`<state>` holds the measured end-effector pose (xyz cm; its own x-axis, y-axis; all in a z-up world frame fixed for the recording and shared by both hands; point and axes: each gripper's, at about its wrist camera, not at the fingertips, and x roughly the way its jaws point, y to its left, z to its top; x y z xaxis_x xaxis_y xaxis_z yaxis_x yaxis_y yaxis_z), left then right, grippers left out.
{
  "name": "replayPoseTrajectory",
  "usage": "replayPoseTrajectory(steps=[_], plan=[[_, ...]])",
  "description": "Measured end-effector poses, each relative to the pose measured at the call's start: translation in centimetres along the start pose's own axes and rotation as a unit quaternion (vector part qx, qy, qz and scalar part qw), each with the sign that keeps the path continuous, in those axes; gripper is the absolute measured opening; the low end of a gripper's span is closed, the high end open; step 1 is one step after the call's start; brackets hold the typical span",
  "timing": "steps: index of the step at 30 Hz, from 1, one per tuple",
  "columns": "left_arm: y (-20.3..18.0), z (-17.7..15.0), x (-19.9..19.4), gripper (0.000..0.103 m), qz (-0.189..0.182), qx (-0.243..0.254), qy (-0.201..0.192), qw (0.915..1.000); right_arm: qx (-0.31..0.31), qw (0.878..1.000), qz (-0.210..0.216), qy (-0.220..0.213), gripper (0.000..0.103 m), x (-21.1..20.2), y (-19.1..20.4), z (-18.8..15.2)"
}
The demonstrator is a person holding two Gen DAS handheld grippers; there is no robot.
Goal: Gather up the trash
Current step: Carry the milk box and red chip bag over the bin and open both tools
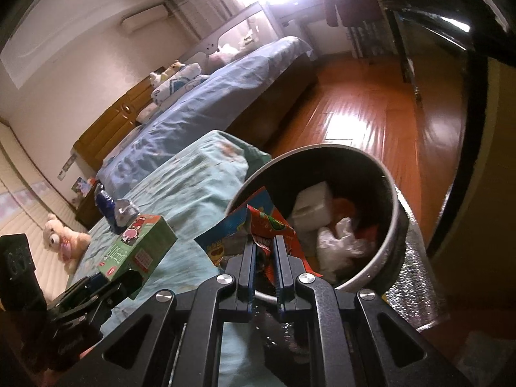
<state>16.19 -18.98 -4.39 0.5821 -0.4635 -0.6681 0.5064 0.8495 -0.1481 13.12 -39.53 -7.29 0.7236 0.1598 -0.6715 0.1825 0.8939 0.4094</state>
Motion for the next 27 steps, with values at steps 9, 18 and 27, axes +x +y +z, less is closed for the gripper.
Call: replayPoseTrajectory(steps=[9,18,27], plan=[[-1.9,1.1,1.9,0.053,-0.014,0.013,0.008,0.9998,0.013,1.0,-0.017,0.002,0.01,0.6,-1.8,0.6],[-3.1,1.9,3.9,0.053,-0.023,0.021,0.017,0.9994,0.022,0.999,-0.03,0.002,0.01,1.1,-3.1,1.3],[-4.0,2.3,5.7,0.053,-0.026,0.032,0.03,0.9987,0.02,0.999,-0.039,0.01,0.01,2.1,-3.6,1.9]])
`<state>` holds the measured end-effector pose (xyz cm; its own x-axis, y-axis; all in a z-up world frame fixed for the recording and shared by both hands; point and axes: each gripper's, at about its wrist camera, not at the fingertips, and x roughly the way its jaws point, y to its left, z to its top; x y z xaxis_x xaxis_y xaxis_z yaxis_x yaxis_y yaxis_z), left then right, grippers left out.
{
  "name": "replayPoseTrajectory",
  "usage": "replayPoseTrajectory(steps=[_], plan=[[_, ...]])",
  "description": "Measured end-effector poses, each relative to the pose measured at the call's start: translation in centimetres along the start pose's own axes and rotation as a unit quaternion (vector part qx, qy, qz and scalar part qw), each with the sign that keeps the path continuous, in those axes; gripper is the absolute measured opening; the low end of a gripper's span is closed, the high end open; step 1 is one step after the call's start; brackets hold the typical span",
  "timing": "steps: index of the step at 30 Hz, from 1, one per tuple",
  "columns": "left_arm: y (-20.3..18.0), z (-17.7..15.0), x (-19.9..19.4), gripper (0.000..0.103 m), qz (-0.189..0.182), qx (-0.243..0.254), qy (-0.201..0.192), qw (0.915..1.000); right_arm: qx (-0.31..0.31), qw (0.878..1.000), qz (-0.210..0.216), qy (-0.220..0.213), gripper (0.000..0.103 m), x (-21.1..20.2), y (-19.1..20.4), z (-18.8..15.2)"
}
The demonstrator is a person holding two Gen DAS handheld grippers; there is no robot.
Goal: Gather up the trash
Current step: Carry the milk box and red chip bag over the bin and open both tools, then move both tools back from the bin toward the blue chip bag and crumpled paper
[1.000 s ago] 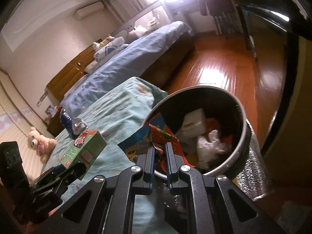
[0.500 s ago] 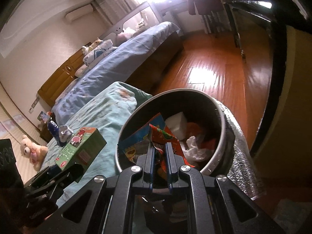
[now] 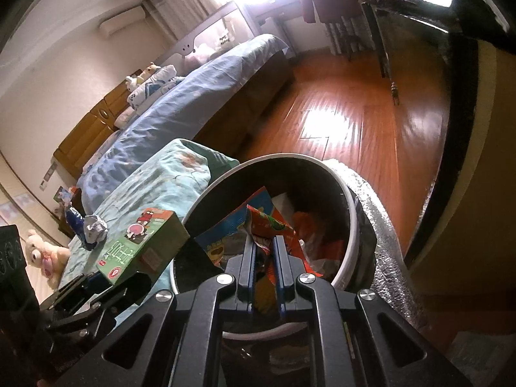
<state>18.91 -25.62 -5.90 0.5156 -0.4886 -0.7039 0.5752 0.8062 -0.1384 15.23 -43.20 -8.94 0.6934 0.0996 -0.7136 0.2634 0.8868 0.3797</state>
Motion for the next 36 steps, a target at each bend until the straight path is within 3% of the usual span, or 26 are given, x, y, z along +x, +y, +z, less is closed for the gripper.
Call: replayPoseTrajectory(steps=[16,21,25,30,36], plan=[[-0.1,0.5,1.1,0.054,-0.006,-0.008,0.013,0.9999,-0.008,1.0,-0.013,0.004,0.015,0.8,0.4,0.6],[0.4,0.2,0.4,0.056,-0.002,-0.016,0.009,0.9998,-0.01,1.0,-0.015,0.003,0.04,0.7,0.4,0.7],[1.1,-0.2,-0.8,0.058,0.003,-0.027,0.001,0.9996,-0.006,1.0,-0.007,0.002,0.047,0.4,0.6,0.5],[3.2,-1.2,-2.9,0.06,0.009,-0.056,-0.012,0.9983,-0.006,1.0,0.009,-0.009,0.07,-0.3,1.5,0.2],[6.2,-2.6,-5.2,0.062,0.03,-0.095,-0.025,0.9948,-0.02,0.999,0.029,-0.014,0.076,-0.6,4.0,-0.2]])
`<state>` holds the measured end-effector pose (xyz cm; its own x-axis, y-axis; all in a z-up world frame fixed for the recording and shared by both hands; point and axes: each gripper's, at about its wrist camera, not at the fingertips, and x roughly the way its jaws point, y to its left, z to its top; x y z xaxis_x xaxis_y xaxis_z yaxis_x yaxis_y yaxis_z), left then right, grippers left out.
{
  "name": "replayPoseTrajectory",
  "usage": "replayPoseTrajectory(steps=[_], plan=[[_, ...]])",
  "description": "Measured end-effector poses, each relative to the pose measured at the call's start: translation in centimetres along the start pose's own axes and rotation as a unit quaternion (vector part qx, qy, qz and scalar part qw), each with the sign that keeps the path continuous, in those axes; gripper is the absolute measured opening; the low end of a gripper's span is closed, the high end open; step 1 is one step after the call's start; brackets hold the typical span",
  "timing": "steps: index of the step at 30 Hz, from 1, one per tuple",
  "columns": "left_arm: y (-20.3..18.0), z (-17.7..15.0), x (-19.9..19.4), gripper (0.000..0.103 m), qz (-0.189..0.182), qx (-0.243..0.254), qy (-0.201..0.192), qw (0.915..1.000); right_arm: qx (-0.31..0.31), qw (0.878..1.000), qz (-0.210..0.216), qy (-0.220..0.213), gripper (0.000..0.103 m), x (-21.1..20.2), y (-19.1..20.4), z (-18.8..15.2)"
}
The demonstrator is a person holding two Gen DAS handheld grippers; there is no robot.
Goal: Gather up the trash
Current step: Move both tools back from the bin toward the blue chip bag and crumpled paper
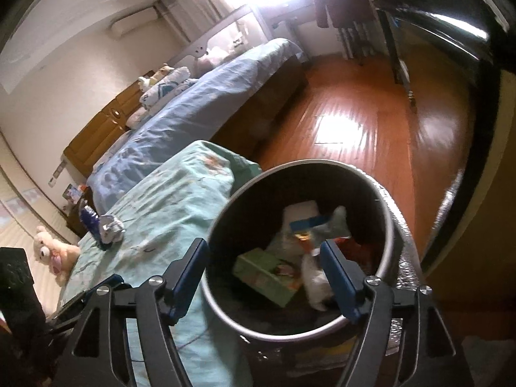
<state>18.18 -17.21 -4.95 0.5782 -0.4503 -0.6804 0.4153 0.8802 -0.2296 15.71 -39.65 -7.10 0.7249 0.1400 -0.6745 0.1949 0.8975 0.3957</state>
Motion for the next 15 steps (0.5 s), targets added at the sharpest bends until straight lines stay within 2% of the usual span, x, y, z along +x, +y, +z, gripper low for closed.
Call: replayPoseTrajectory(steps=[7,10,12,15], plan=[[4.5,-1.6,-1.9,0.062,0.032,-0.042,-0.007,0.9986,-0.028,0.999,0.021,0.014,0.079,1.1,3.7,-1.1],[6.5,-2.3,-2.9,0.062,0.048,-0.059,-0.012,0.997,-0.04,0.998,0.031,0.023,0.085,1.7,5.1,-1.7],[7.6,-2.5,-3.5,0.062,0.057,-0.068,-0.014,0.996,-0.049,0.998,0.039,0.029,0.093,2.1,6.2,-2.1],[9.4,-3.0,-4.3,0.066,0.072,-0.08,-0.018,0.994,-0.064,0.996,0.051,0.036,0.094,2.6,7.8,-2.6]])
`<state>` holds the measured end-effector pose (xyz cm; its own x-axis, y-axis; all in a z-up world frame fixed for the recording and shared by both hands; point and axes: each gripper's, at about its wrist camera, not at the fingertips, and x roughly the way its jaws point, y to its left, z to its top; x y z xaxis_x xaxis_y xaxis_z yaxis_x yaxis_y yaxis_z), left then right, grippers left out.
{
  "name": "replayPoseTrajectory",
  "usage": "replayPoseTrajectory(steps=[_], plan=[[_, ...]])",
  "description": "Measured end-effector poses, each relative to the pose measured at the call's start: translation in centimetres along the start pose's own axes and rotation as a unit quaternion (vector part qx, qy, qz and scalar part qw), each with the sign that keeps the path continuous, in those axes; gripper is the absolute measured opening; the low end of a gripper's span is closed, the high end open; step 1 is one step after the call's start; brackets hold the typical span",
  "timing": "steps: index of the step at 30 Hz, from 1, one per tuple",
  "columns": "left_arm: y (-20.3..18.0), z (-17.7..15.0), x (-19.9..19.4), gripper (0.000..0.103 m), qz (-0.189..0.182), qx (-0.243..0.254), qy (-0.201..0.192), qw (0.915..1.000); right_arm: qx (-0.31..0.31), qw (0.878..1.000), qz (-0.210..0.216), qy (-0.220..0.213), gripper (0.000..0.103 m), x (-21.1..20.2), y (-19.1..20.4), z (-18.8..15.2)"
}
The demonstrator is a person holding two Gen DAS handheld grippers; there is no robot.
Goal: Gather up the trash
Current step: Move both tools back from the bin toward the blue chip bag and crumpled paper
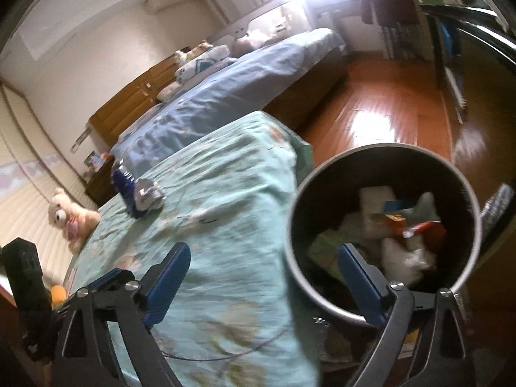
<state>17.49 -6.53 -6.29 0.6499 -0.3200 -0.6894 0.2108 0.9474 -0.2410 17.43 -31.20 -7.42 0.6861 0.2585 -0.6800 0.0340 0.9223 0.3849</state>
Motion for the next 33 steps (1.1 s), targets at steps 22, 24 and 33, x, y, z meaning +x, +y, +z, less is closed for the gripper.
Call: replayPoseTrajectory(steps=[22,24,33], plan=[[7.9,0.5,-1.3,0.068,0.065,-0.051,-0.016,0.9965,-0.055,0.996,0.051,0.048,0.094,5.3,7.4,-0.5],[8.1,0.7,-1.1,0.068,0.068,-0.05,-0.016,0.9963,-0.058,0.995,0.055,0.052,0.094,5.9,7.9,-0.4],[9.5,2.2,0.1,0.068,0.075,-0.056,-0.015,0.9955,-0.07,0.993,0.071,0.06,0.094,8.8,9.6,1.0]])
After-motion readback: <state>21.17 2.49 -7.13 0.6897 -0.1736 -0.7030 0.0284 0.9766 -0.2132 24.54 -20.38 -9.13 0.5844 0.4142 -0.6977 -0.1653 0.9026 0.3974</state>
